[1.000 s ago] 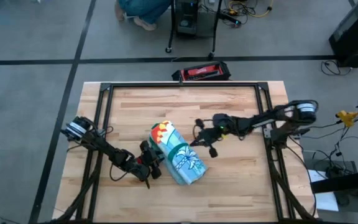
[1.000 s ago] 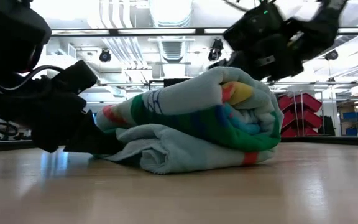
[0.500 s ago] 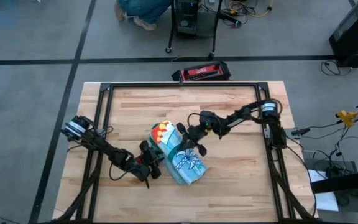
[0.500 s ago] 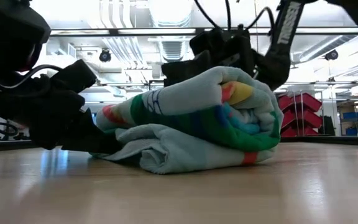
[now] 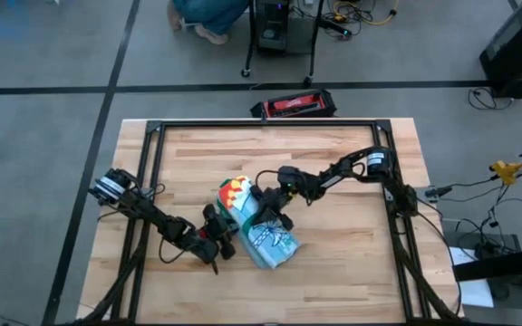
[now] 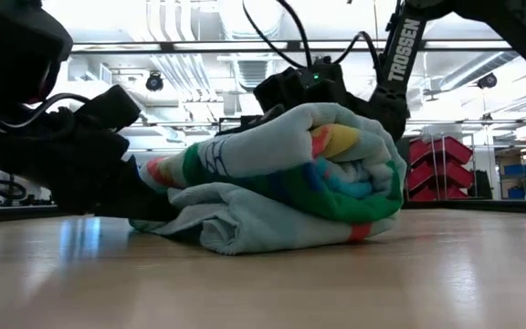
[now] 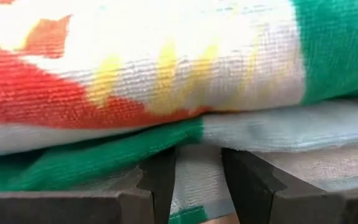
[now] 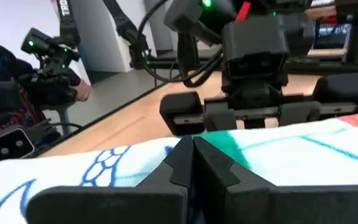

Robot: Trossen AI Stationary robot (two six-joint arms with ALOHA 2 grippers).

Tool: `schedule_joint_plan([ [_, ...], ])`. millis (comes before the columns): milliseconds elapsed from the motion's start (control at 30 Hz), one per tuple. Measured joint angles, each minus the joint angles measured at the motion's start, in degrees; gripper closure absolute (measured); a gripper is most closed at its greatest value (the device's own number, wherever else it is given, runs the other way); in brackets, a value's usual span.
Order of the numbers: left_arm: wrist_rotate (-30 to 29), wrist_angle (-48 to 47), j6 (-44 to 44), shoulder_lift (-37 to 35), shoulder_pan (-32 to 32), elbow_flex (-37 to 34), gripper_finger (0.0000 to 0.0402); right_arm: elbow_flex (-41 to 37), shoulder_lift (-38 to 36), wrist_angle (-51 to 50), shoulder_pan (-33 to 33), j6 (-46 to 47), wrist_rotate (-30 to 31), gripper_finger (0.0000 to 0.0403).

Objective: Roll towel
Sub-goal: Roll the multi-color dinosaur print towel

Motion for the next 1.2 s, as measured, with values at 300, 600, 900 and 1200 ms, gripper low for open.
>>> schedule_joint_plan([
  [300, 0.59, 0.81, -1.05, -1.81, -4.63, 2.62, 0.0283, 0.06, 0.0, -2.15, 0.04, -2.03, 1.9, 0.0403],
  [600, -4.53, -9.19, -7.04, -6.16, -9.46, 3.43, 0.0283, 0.02, 0.04, -2.74, 0.03, -1.93, 2.11, 0.0403],
  [900, -4.22, -9.78, -10.61, -3.18, -8.99, 3.41, 0.0283, -0.03, 0.09, -3.2, 0.0, -1.77, 2.18, 0.0403],
  [1200, 5.2, -10.93, -13.99, -2.77, -8.71, 5.94, 0.0283, 0.19, 0.11, -3.78, 0.05, -1.77, 2.24, 0.0403],
])
